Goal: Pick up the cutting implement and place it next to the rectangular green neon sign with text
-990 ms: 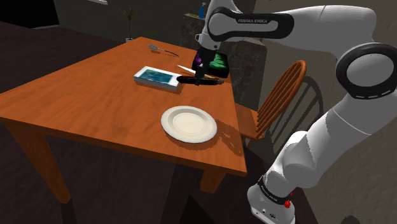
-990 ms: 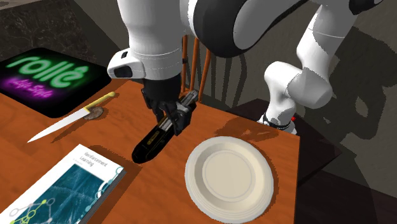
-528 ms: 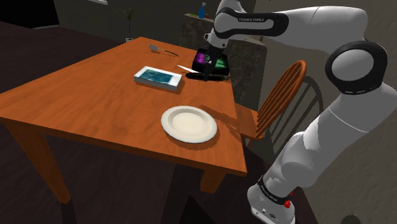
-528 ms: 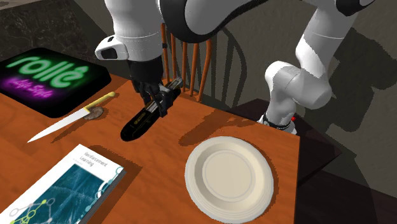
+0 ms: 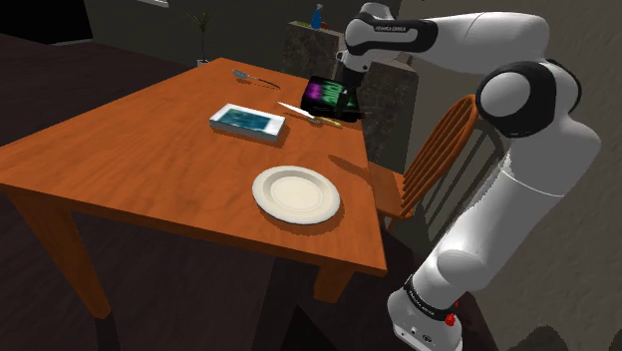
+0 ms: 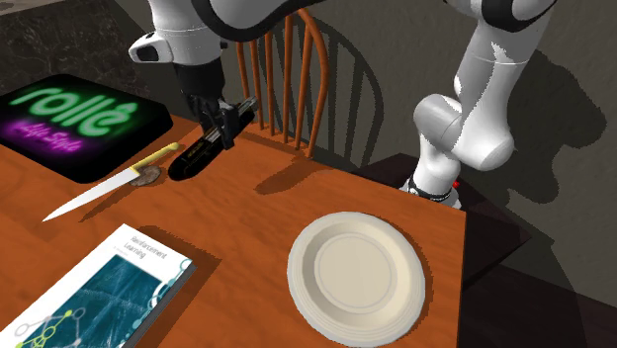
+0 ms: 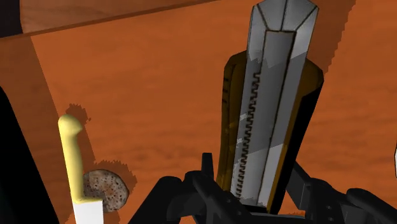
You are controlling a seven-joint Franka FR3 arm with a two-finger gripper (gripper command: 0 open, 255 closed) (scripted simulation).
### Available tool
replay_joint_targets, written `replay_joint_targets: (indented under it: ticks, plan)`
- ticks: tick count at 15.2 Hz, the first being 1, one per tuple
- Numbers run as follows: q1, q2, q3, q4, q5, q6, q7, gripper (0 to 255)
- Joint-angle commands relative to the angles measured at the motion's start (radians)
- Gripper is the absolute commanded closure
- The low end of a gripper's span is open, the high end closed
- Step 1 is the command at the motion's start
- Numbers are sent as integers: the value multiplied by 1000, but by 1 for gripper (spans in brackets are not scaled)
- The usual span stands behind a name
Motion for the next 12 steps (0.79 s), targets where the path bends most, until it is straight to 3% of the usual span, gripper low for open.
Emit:
replay_joint_targets:
  ticks: [1,7,12]
  plan:
    - [-25,40,-23,48,14,-11,-51,255]
    - [-118,195,-79,240,79,-66,-198,255]
    - [-224,362,-105,465,149,-143,-306,255]
